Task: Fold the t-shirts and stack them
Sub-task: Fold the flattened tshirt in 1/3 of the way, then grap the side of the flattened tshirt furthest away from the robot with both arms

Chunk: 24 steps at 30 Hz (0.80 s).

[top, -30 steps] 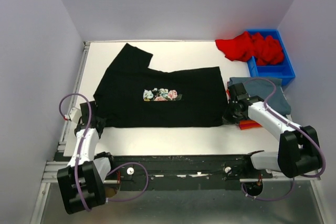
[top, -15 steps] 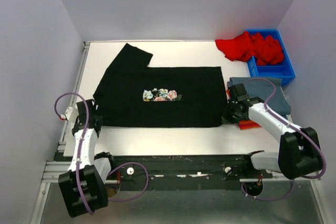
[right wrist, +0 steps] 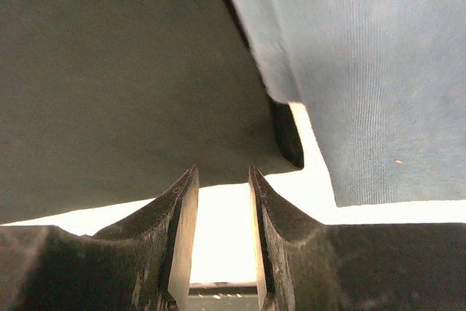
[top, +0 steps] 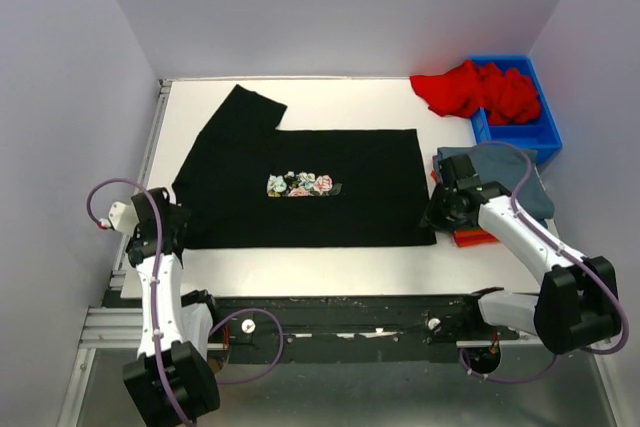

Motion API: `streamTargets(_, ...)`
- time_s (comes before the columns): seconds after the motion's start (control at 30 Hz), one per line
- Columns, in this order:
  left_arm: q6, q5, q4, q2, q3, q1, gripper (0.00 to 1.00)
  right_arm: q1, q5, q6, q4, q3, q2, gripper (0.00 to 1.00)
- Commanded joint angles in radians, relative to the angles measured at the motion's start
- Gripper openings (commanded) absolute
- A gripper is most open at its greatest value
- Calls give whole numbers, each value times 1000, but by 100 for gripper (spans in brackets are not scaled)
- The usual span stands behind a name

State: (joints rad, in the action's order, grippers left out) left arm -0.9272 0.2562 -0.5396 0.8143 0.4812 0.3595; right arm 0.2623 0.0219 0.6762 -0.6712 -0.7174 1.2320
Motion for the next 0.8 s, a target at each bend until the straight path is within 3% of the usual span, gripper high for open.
streamTargets(0.0,71,-75,81,-61,100,2,93,-1,104,-61,-41,-163,-61,42)
streamTargets(0.13,111,-187,217,20,184,-17,93,-1,105,-124,54,-232,-112,41)
streamTargets(0.23,108,-248,357,149,224,-53,93,-1,82,-176,221,-240,-132,42)
streamTargets(0.57,120,-319,512,678,641,-195,93,-1,99,-178,334,-520,220,41)
streamTargets(0.77,143,-396,452,1043,997,-215,93,-20,121,-200,427,-605,336,40)
